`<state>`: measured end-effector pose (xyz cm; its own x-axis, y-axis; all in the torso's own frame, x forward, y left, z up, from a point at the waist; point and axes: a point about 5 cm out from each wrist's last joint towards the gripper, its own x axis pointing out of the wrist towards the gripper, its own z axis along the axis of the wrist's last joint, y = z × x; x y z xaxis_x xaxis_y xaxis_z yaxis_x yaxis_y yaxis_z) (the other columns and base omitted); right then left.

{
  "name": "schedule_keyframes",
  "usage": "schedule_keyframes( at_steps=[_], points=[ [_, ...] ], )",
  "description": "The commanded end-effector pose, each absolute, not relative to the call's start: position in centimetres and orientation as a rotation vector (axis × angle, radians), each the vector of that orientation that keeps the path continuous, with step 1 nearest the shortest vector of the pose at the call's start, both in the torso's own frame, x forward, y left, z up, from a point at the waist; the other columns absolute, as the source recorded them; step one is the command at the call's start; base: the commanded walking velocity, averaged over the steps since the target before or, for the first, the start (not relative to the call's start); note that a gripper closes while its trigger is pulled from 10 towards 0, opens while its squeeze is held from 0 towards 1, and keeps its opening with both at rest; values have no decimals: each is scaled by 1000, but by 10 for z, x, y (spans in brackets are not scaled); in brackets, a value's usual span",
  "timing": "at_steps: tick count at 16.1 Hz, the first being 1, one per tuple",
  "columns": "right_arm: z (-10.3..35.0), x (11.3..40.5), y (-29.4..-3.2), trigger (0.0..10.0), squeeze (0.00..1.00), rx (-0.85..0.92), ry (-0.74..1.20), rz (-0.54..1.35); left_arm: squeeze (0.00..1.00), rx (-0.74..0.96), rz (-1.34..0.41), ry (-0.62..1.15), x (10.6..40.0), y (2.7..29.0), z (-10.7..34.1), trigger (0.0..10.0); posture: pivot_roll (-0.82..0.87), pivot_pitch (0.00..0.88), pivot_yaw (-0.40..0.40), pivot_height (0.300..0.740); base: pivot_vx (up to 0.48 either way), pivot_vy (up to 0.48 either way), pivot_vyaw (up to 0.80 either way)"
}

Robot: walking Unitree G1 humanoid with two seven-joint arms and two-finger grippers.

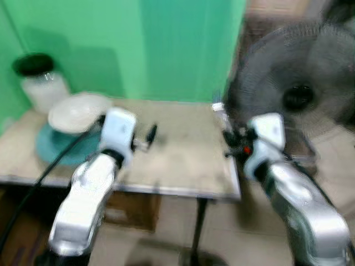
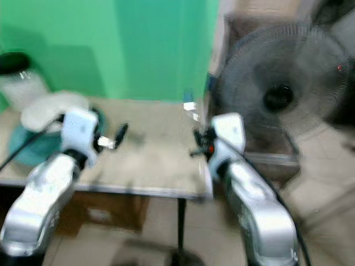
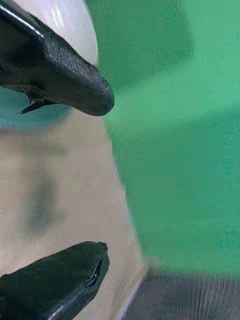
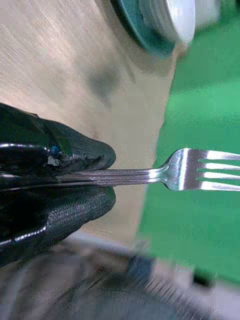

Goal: Setting the table

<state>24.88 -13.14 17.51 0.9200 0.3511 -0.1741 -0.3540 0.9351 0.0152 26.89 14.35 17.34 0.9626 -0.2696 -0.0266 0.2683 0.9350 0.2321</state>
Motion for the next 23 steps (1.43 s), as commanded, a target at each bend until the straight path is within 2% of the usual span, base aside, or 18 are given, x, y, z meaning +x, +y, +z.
schedule_keyframes(
  at_steps=[1,6,11,13,17,20,23],
  points=[
    [176,247,-124,10000,0,-11,177,420,0,241,-254,26,269,148,167,10000,78,0,-11,740,0,0,0],
    [175,244,-116,10000,0,-42,188,505,0,241,-217,18,270,154,170,10000,86,0,-15,740,0,0,0],
    [177,248,-125,10000,0,-2,164,403,0,254,-233,25,269,154,169,10000,85,0,-10,740,0,0,0],
    [181,251,-134,10000,0,48,130,296,0,266,-265,14,269,152,171,10000,86,0,-11,740,0,0,-694],
    [186,254,-146,10000,0,66,91,208,0,269,-298,6,270,148,172,10000,84,0,-8,740,0,0,-800],
    [187,255,-147,10000,0,77,83,207,0,275,-312,8,271,146,171,10000,84,0,-8,740,0,0,-800],
    [188,252,-148,10000,0,45,73,282,0,274,-332,6,270,145,171,10000,80,0,-5,740,0,0,-800]
  ],
)
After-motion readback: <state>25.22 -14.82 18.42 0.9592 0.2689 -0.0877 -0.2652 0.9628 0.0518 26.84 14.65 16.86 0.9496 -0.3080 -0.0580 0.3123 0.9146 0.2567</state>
